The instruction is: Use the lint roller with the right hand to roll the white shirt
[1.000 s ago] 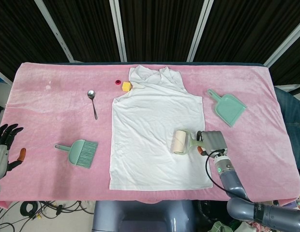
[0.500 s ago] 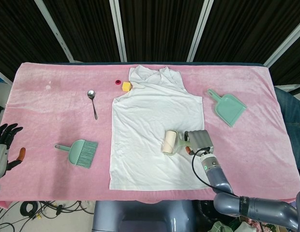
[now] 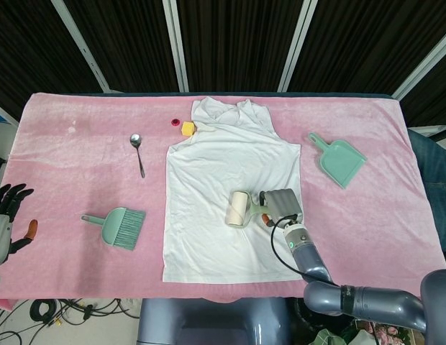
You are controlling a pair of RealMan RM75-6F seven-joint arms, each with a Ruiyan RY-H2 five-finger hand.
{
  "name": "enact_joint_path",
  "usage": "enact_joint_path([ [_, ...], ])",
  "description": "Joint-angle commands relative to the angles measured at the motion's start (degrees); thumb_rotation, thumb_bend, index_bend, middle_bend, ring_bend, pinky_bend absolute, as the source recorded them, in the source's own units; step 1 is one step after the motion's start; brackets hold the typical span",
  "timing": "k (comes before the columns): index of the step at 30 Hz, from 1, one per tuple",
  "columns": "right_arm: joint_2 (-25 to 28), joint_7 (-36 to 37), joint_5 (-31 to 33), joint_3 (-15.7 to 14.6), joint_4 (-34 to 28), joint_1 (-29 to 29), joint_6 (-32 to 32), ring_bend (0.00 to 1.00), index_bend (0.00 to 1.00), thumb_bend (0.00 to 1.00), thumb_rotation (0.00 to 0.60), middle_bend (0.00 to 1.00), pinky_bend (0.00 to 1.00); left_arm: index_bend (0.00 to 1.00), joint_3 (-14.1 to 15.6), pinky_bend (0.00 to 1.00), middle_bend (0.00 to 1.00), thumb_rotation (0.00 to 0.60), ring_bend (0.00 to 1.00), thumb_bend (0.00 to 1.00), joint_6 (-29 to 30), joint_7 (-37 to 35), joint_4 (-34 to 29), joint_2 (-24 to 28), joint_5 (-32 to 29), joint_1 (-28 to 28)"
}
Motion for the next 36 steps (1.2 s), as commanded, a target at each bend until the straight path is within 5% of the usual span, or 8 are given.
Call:
enact_joint_path([
  [1, -1.19, -0.52, 0.8, 0.17, 1.1, 1.08, -0.23, 0.68, 0.68, 0.47, 0.6, 0.64, 0.67, 0.19, -0.05, 0.08, 0.13, 0.6, 0.06, 0.42, 0.01, 0.04, 0.05, -0.03, -0.08, 0.01],
  [24, -5.89, -5.19, 3.41, 0.68, 3.91, 6.36, 2.76, 0.69, 0.69, 0.48, 0.6, 0.64, 0.67, 0.18, -0.16, 0.08, 0.13, 0.6, 0.06, 0.42, -0.03, -0.22, 0.15, -0.05, -0.08, 0.04],
  [36, -3.43, -7.98, 5.8, -1.15, 1.61, 6.26, 4.86, 0.69, 0.69, 0.48, 0.6, 0.64, 0.67, 0.18, -0.18, 0.08, 0.13, 0.6, 0.06, 0.42, 0.26, -0.23, -0.05, 0.23, -0.05, 0.27],
])
